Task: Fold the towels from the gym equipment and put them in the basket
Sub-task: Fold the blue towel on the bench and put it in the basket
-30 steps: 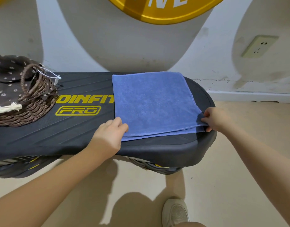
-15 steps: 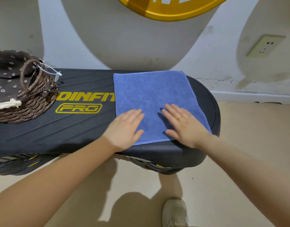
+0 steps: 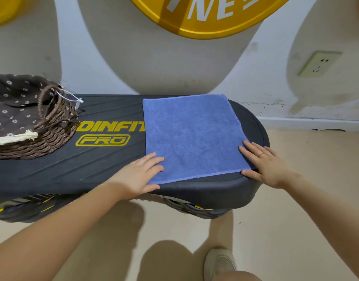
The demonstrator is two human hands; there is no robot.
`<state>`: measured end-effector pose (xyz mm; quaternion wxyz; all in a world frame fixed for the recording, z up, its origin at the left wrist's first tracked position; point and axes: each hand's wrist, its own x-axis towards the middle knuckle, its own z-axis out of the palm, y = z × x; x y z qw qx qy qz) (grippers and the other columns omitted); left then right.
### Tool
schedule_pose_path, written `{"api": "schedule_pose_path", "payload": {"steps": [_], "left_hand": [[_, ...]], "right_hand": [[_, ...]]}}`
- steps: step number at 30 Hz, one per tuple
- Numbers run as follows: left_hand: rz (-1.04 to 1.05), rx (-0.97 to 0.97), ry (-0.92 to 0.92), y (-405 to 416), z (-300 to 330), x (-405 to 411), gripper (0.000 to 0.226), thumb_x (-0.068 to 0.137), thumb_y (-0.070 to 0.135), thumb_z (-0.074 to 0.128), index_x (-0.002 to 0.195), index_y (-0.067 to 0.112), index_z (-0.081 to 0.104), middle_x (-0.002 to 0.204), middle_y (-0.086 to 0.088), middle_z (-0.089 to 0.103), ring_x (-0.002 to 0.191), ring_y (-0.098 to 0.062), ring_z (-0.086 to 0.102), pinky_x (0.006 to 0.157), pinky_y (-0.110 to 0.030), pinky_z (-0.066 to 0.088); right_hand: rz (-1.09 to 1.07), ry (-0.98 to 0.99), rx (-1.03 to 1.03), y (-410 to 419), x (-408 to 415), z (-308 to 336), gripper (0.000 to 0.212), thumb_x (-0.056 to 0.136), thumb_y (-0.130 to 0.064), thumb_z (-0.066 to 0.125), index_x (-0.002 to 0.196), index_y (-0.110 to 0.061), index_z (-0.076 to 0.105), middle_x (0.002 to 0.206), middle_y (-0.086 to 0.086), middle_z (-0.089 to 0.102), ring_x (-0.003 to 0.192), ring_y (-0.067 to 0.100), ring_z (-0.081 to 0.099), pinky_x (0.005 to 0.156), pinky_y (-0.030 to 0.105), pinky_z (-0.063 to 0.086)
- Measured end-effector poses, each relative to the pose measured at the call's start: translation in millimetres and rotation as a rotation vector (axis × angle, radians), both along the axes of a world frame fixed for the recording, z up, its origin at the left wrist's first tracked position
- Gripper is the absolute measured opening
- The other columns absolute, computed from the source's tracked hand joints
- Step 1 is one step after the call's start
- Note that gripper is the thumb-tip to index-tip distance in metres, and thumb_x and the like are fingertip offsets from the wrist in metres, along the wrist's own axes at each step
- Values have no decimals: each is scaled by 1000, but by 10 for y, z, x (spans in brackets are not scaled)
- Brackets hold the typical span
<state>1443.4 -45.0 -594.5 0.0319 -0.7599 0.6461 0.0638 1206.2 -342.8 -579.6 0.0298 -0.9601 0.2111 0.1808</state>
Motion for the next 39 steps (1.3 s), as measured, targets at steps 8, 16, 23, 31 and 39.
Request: {"api": "schedule_pose_path", "payload": {"steps": [8,16,23,31,39], "left_hand": [[30,-163,166,-16,27,-4,9,77,26,54,72,18,56,109,-3,68,101,-25,66,73,-32,55],[249,-342,209,-17,40,-98,20,87,14,32,96,23,47,91,-1,58,80,-24,53,67,-37,49],[714,-507,788,-122,207,-260,24,98,5,30,91,19,49,97,-2,54,69,-11,64,64,-19,51],[947,-666,1194,-134,306,-290,26,87,-1,54,83,23,63,91,-7,68,72,-11,61,74,-20,45],[710,-484,693,-85,370,-173,22,86,-3,57,95,18,56,105,1,50,74,-1,58,67,0,37]], "right_hand": [[-84,-271,29,207,96,80,31,92,-29,54,123,-21,56,131,1,47,114,26,47,87,33,44],[-152,-287,69,198,80,68,30,84,-11,56,113,-15,61,122,4,54,104,33,52,86,36,46],[-172,-328,-47,232,37,65,24,87,-11,52,110,-7,59,111,10,57,95,36,57,74,39,48],[-409,-665,237,196,76,58,17,81,5,54,94,-4,62,96,11,60,87,26,55,68,20,30],[-301,-600,198,226,98,146,37,80,4,63,115,-1,55,107,16,56,83,24,50,77,25,36]]}}
